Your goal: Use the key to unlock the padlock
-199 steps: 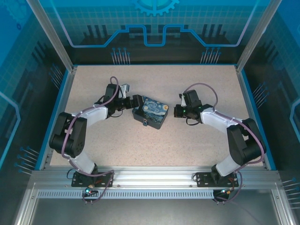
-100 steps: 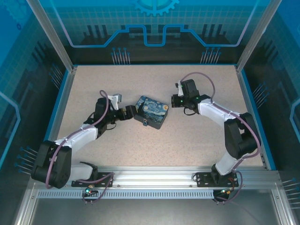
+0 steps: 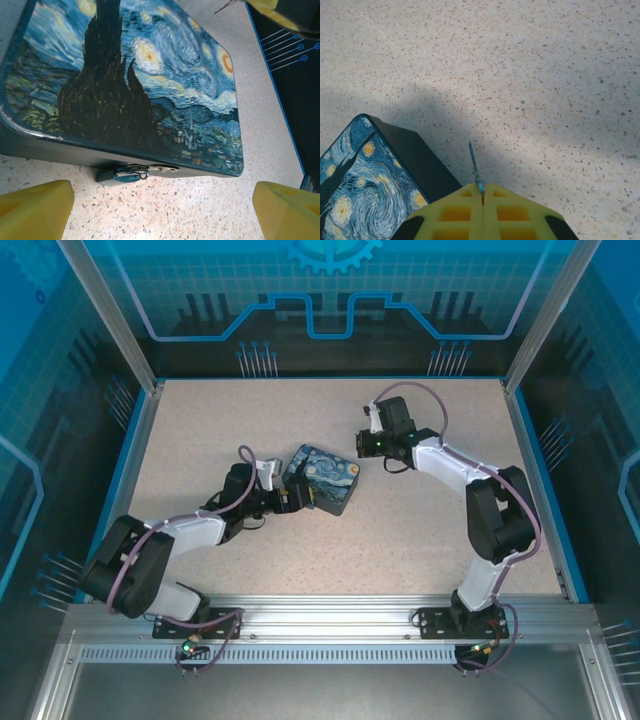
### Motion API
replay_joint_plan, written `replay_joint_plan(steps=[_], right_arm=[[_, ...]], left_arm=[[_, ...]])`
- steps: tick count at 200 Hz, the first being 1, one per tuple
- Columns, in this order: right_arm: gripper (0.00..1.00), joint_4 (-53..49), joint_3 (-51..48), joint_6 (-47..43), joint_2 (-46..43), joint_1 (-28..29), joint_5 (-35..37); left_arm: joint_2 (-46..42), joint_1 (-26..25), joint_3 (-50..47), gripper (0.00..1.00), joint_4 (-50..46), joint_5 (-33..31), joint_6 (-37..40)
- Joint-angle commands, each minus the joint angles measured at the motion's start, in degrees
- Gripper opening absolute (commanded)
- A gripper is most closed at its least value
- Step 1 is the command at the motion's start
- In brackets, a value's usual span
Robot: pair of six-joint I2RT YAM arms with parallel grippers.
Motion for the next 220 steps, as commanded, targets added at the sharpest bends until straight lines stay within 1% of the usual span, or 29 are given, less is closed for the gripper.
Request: replay_joint_plan(steps=[1, 29, 63, 103, 141, 182, 220], right_arm=[[0.0, -1.5, 1.9, -0.6, 1.5, 0.9, -1.1], [0.0, -1.5, 2.0, -0.8, 1.3, 1.5, -0.9], [0.01, -1.5, 1.0, -0.9, 0.8, 1.6, -0.6], [0.01, -0.4, -0.6, -0.6, 0.1, 1.7, -0.7], [0.01, 0.2, -1.0, -0.8, -0.1, 1.8, -0.8], [0.0, 0.1, -0.4, -1.4, -0.7, 2.6, -0.4], [0.01, -0.1, 0.3, -1.7, 0.4, 3.2, 0.3]], left_arm=[[3.1, -0.3, 0.0, 0.93, 5.4, 2.7, -2.0], [7.1, -0.6, 0.3, 0.93, 9.4, 4.6, -3.8], [10.3, -1.5, 0.3, 0.93, 13.0, 4.4, -5.2], [10.9, -3.0, -0.2, 0.93, 13.4, 0.7, -3.2], [10.9, -3.1, -0.4, 0.92, 13.6, -1.9, 1.2], [12.6, -3.4, 0.2, 0.93, 14.4, -2.4, 3.3], [13.4, -3.7, 0.9, 0.89, 14.3, -1.9, 3.6]])
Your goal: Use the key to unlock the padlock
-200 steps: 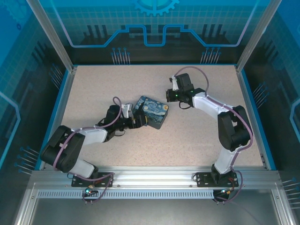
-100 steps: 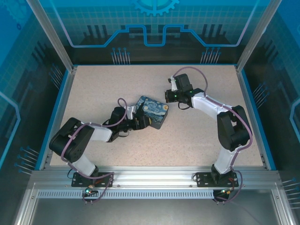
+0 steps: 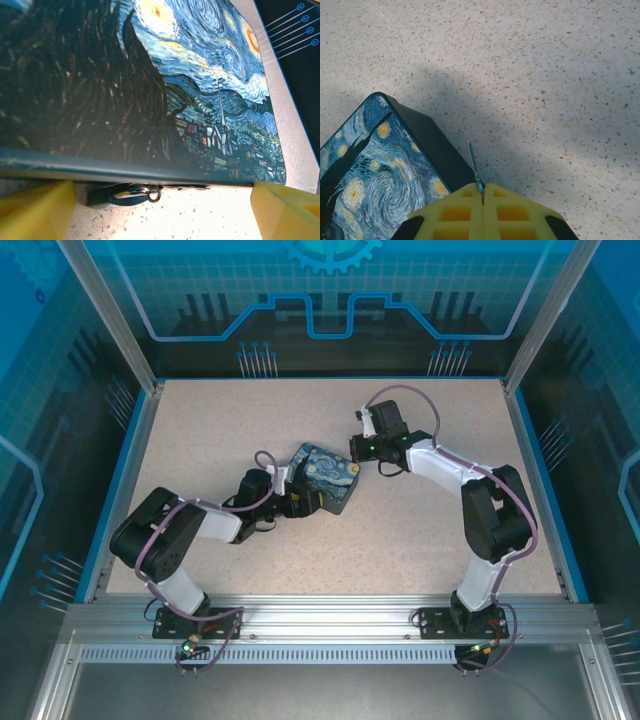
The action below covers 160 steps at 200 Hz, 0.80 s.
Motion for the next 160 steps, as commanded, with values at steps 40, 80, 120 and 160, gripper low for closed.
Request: replay_joint_plan(steps=[40, 80, 120, 160], right_arm=[[0.01, -0.6, 2.0, -1.1, 2.3, 1.8, 0.6], [0.0, -0.4, 1.2, -0.6, 2.5, 2.1, 0.7], [0.0, -0.4, 0.9, -0.3, 2.6, 2.4, 0.4], [0.0, -0.4, 0.7, -0.3, 2.1, 2.5, 0.5]], left_arm=[[1.9, -0.5, 2.3, 0.86, -1.6, 0.6, 3.4], [2.9, -0.8, 1.9, 0.84, -0.1, 0.6, 6.3], [3.7, -0.9, 1.1, 0.83, 2.8, 0.2, 7.8], [4.2, -1.2, 1.4, 0.75, 4.1, 1.8, 7.3]])
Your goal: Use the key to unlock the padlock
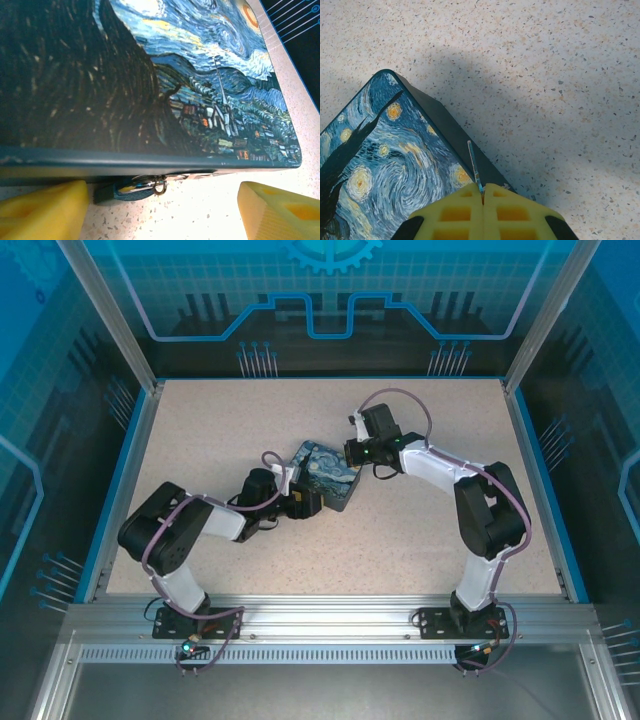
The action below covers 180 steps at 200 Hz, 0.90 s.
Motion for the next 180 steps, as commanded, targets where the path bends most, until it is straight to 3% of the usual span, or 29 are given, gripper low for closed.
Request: replay_joint_plan(steps=[1, 108, 180], right_arm=[[0.0, -0.4, 0.1, 0.0, 0.0, 0.8, 0.3], [0.01, 0.0, -0.7, 0.3, -1.1, 0.9, 0.3], [0.0, 0.1, -1.1, 0.5, -1.6, 1.0, 0.4]], left_arm=[[1.0, -0.6, 0.0, 0.75, 2.5, 1.7, 1.2], [-0.5, -1.4, 1.0, 0.58, 4.0, 4.8, -3.3], [-0.6, -2.1, 1.8, 0.57, 2.4, 4.2, -6.8]])
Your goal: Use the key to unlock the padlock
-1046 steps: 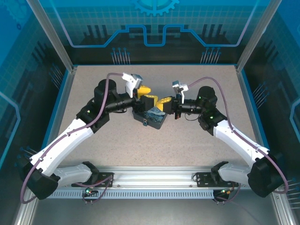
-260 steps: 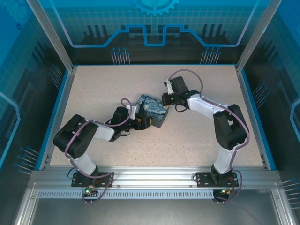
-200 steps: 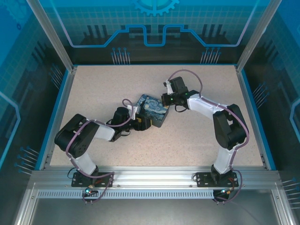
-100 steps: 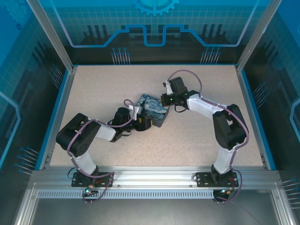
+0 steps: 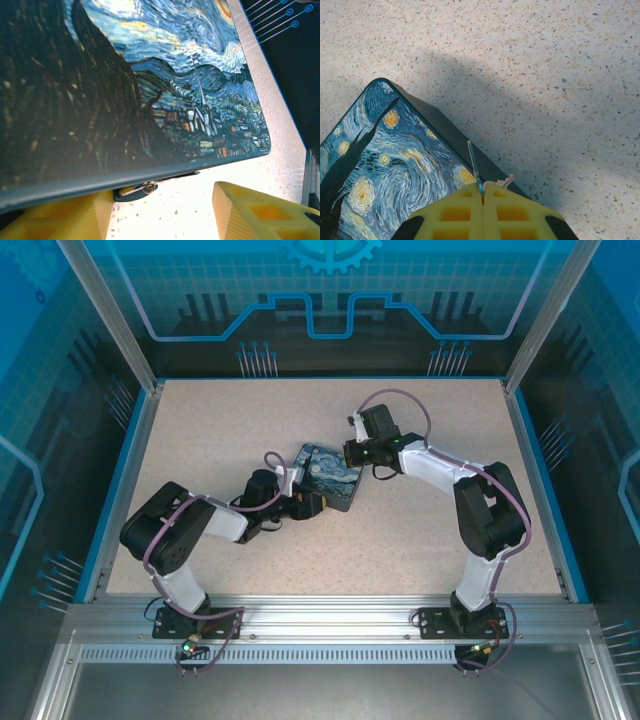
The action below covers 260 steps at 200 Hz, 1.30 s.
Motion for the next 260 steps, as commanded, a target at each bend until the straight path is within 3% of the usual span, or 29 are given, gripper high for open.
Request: replay_joint_plan(steps=[1, 158, 260], right_arm=[[0.0, 0.1, -0.9, 0.5, -1.6, 0.7, 0.4], [0.01, -7.0, -2.4, 2.4, -3.0, 0.3, 1.7], [0.01, -8.8, -1.8, 1.9, -0.2, 0.2, 2.5]], left_arm=[[-0.9, -0.6, 1.7, 0.57, 0.5, 1.1, -1.5], [2.9, 2.3, 5.7, 0.61, -3.7, -4.1, -0.8], [4.5, 2.4, 5.5, 0.66, -5.5, -1.6, 3.2]])
